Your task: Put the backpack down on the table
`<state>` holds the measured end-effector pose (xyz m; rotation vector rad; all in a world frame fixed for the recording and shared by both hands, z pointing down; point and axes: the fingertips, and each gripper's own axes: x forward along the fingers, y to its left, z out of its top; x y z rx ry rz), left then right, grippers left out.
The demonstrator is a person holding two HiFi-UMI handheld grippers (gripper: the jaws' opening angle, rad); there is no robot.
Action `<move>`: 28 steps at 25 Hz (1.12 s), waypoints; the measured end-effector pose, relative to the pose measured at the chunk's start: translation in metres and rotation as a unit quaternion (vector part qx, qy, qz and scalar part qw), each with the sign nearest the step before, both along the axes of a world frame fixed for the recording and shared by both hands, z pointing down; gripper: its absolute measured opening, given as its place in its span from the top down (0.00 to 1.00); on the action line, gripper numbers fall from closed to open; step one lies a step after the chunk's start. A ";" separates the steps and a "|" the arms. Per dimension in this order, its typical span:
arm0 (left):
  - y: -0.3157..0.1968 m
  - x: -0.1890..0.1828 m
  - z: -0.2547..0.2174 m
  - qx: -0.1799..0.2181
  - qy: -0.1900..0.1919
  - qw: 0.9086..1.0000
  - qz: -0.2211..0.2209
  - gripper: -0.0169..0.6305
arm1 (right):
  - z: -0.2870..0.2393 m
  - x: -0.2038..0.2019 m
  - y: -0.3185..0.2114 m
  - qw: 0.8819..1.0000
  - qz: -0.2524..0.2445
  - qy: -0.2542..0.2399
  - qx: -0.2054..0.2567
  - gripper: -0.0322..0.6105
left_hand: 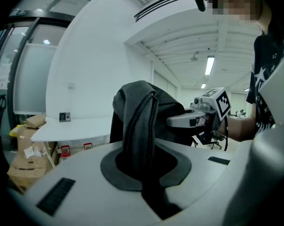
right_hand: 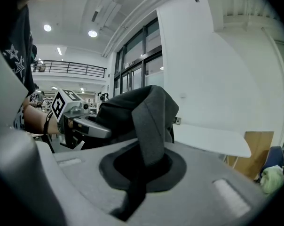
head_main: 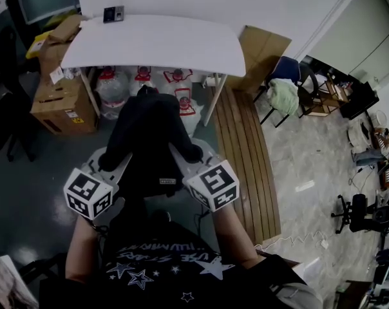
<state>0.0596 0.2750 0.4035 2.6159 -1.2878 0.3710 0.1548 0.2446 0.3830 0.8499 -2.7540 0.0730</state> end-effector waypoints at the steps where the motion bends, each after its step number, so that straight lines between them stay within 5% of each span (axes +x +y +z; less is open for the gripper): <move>1: 0.000 -0.001 0.001 -0.001 0.003 1.000 0.000 0.91 | 0.001 -0.001 0.000 1.000 -0.001 0.001 -0.002 0.94; 14: -0.053 -0.037 0.006 -0.008 0.016 1.000 0.015 0.91 | 0.008 -0.036 -0.050 1.000 0.016 0.008 -0.021 0.94; 28: -0.179 -0.099 0.012 -0.010 0.030 0.998 0.055 0.91 | 0.013 -0.096 -0.168 0.998 0.057 0.024 -0.031 0.94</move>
